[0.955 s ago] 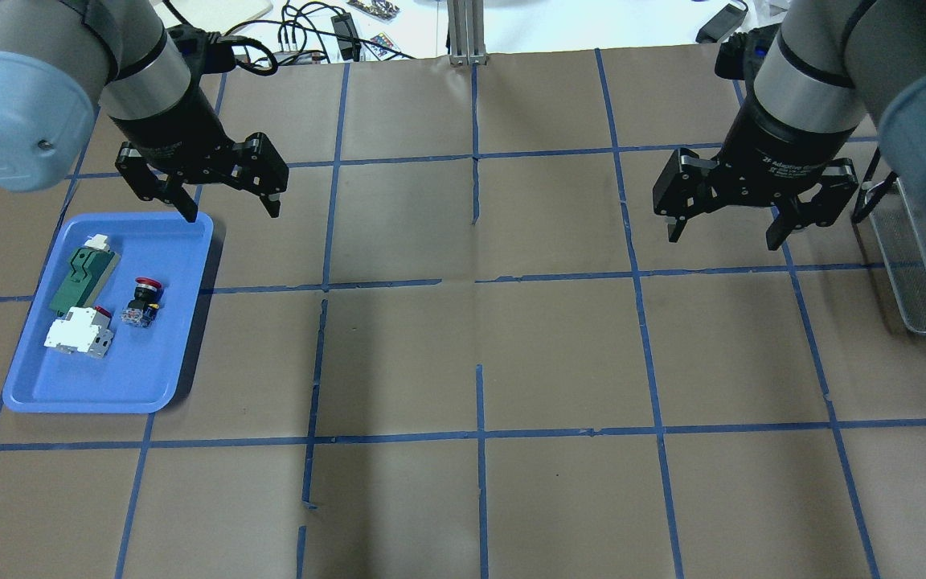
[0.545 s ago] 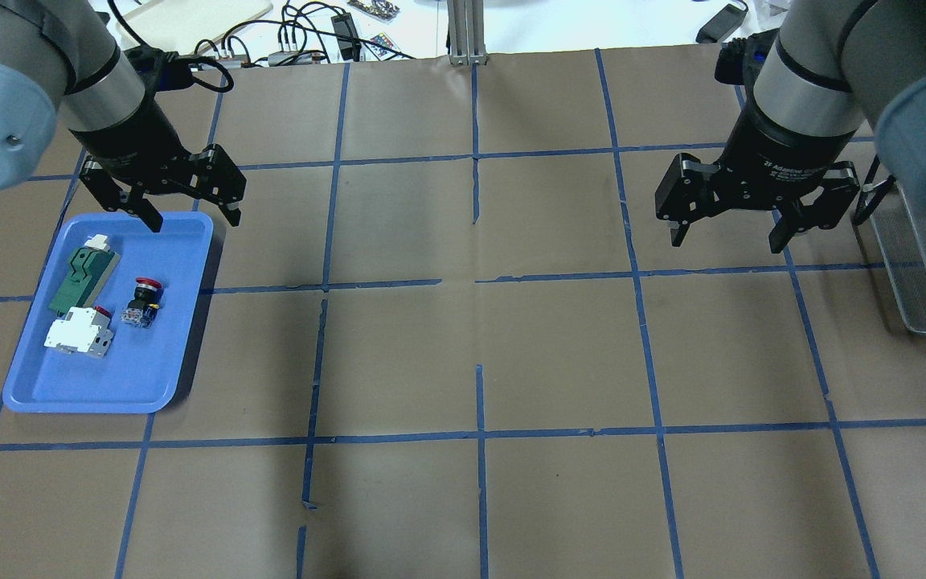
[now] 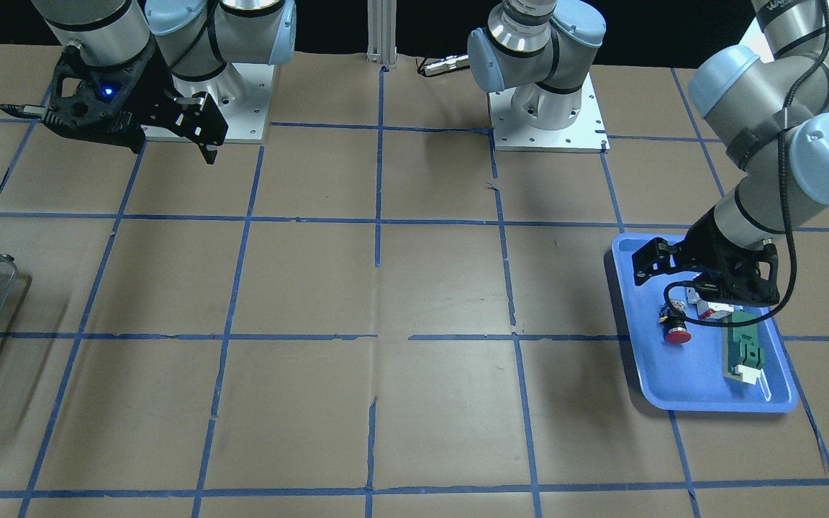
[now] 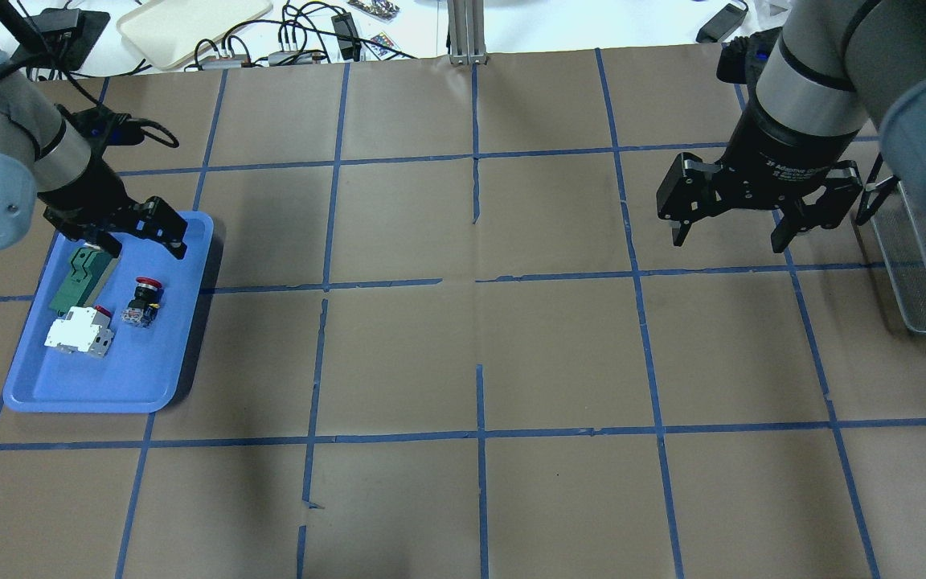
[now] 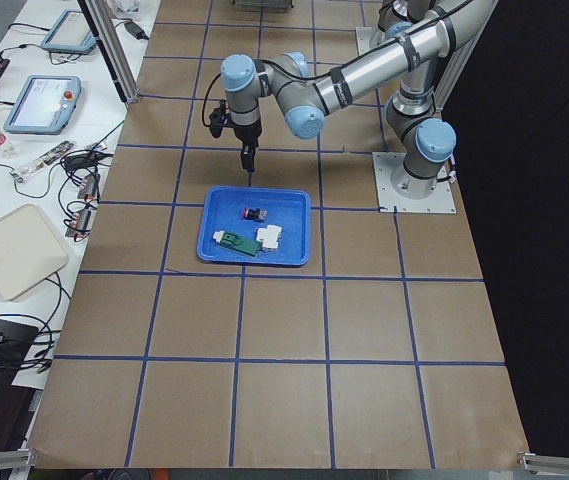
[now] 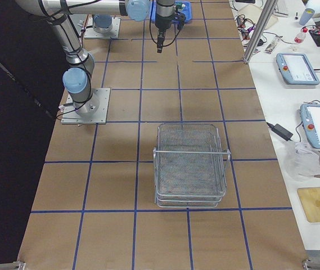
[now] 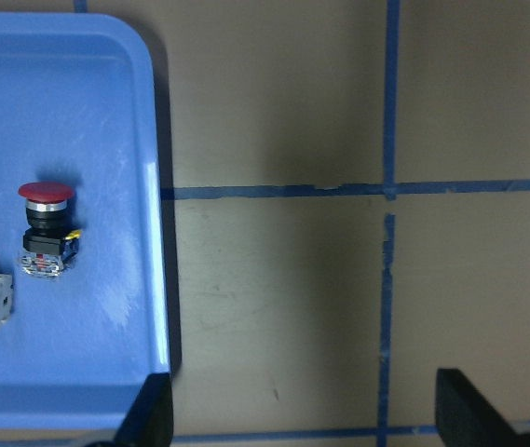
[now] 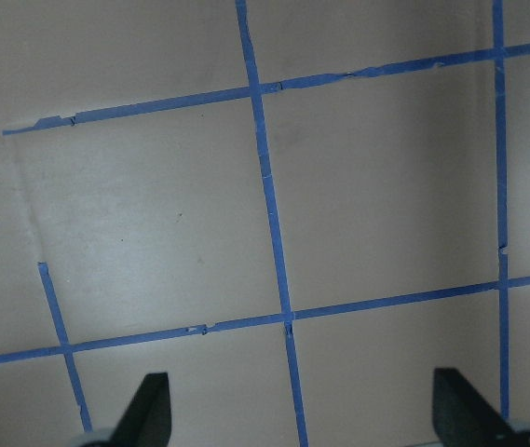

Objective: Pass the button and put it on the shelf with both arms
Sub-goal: 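Lower the left gripper into the blue tray and grasp the red button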

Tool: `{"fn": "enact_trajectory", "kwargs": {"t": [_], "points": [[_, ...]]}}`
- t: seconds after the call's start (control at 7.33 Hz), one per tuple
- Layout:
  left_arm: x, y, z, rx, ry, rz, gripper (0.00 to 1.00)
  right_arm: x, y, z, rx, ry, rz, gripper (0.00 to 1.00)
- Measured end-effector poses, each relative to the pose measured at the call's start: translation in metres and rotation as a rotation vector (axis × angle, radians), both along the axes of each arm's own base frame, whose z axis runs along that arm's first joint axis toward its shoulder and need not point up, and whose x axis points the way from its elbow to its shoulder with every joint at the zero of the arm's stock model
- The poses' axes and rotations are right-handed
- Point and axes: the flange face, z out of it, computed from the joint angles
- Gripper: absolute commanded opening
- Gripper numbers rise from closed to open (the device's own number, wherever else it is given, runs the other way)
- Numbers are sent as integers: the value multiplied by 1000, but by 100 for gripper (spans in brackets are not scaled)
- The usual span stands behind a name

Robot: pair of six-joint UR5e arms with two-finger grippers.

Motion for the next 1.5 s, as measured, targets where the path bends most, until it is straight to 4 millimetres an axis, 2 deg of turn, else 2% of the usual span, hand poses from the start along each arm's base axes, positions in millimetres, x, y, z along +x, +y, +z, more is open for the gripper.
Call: {"fn": "enact_trajectory", "kwargs": {"t": [0.14, 0.27, 0.55, 0.68, 0.95, 1.36, 1.5], "points": [[32, 12, -27, -12, 1, -33, 100, 0, 0, 0, -1, -1, 0, 100], [55, 25, -51, -26, -2, -65, 100, 0, 0, 0, -2, -2, -1, 100], [74, 32, -88, -32, -2, -97, 100, 0, 1, 0, -3, -4, -2, 100], [78, 29, -103, -37, -2, -97, 100, 1, 1, 0, -2, -4, -2, 100], [79, 23, -122, -50, -6, -92, 94, 1, 0, 0, -3, -10, -3, 100], [68, 19, -126, -48, -12, -90, 94, 1, 0, 0, -5, -11, -2, 100], [67, 20, -125, -49, -16, -90, 67, 1, -1, -1, -6, -12, -1, 100]]}}
